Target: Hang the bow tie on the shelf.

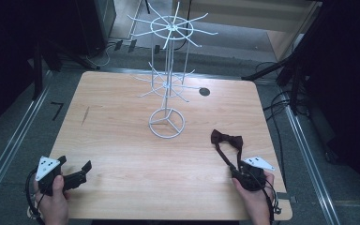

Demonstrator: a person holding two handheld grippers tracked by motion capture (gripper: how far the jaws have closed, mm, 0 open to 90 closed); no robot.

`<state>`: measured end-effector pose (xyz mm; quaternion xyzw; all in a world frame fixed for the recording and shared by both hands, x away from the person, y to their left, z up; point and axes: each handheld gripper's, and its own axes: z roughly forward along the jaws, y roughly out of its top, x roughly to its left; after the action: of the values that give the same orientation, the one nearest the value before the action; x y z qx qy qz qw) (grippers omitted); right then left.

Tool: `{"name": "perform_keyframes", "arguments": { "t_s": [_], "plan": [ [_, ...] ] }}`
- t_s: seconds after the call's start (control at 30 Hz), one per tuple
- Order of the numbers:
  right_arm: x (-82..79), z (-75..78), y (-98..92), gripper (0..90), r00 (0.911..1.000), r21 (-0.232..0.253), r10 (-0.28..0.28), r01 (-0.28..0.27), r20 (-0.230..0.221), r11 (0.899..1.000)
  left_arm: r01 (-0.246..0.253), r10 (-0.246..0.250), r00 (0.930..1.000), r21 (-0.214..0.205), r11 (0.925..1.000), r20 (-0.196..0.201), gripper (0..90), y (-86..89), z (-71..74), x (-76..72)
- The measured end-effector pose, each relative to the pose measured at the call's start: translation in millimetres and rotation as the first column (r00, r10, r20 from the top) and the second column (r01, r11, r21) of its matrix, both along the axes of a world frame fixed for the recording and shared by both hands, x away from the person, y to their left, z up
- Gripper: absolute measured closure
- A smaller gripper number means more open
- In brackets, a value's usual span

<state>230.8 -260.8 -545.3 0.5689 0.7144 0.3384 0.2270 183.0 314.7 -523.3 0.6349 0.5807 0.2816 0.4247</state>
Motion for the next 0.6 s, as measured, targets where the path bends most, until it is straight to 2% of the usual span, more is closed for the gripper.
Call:
{"name": "perform_keyframes", "arguments": {
  "t_s": [0.03,0.07,0.1,0.13,0.17,0.23,0.33,0.4,0.43,0.47,0.5,0.53,0.57,0.6],
  "plan": [
    [0.4,0.4,-1.3,74.7,1.0000,0.011,0.002,-0.001,-0.005,1.000,0.001,-0.001,1.0000,0.002,1.0000,-0.001,3.0,-0.1,0.1,0.0],
    [1.1,0.6,-3.9,84.9,0.9997,0.043,0.015,-0.014,-0.018,0.999,0.002,-0.002,1.0000,0.002,1.0000,-0.001,3.0,-0.2,0.1,0.0],
    [1.1,0.6,-3.9,84.9,0.9997,0.043,0.015,-0.014,-0.018,0.999,0.000,0.000,1.0000,0.001,1.0000,-0.001,3.0,-0.1,0.1,-0.1],
    [2.5,0.4,-6.0,89.1,0.9989,0.083,0.037,-0.034,-0.031,0.996,0.001,-0.001,1.0000,0.000,1.0000,0.000,3.1,0.2,0.1,-0.1],
    [2.5,0.4,-6.0,89.1,0.9989,0.083,0.037,-0.034,-0.031,0.996,0.001,-0.001,1.0000,0.000,1.0000,0.000,3.1,0.2,0.1,-0.1],
    [4.5,0.7,-6.2,89.9,0.9965,0.124,0.068,-0.062,-0.048,0.990,0.000,0.000,1.0000,0.001,1.0000,-0.001,3.1,0.0,0.0,0.1],
    [4.7,0.4,0.6,90.0,0.9929,0.144,0.111,-0.104,-0.042,0.984,-0.002,0.002,1.0000,0.002,1.0000,-0.002,3.1,-0.2,0.0,0.2],
    [2.8,2.7,6.0,90.0,0.9904,0.150,0.138,-0.135,-0.009,0.979,-0.001,0.001,1.0000,0.001,1.0000,-0.003,3.1,0.1,0.1,0.1],
    [2.8,2.7,6.0,90.0,0.9904,0.150,0.138,-0.135,-0.009,0.979,-0.001,0.001,1.0000,0.000,1.0000,-0.003,3.1,0.2,0.1,0.1],
    [0.1,8.3,11.3,90.0,0.9878,0.148,0.152,-0.155,0.031,0.977,-0.002,0.002,1.0000,0.002,1.0000,-0.001,3.1,-0.1,0.0,0.2],
    [0.1,8.3,11.3,90.0,0.9878,0.148,0.152,-0.155,0.031,0.977,-0.002,0.002,1.0000,0.002,1.0000,-0.001,3.1,-0.1,0.0,0.2],
    [-2.2,14.6,15.1,90.0,0.9822,0.165,0.171,-0.182,0.078,0.969,0.003,-0.003,1.0000,0.004,1.0000,-0.001,3.1,-0.1,0.0,0.1],
    [-2.2,14.6,15.1,90.0,0.9822,0.165,0.171,-0.182,0.078,0.969,0.003,-0.003,1.0000,0.004,1.0000,-0.001,3.1,-0.1,0.0,0.1],
    [-3.6,20.9,18.5,90.0,0.9756,0.187,0.188,-0.207,0.114,0.960,0.002,-0.002,1.0000,0.003,1.0000,-0.001,3.1,-0.1,0.1,0.1]
  ]
}}
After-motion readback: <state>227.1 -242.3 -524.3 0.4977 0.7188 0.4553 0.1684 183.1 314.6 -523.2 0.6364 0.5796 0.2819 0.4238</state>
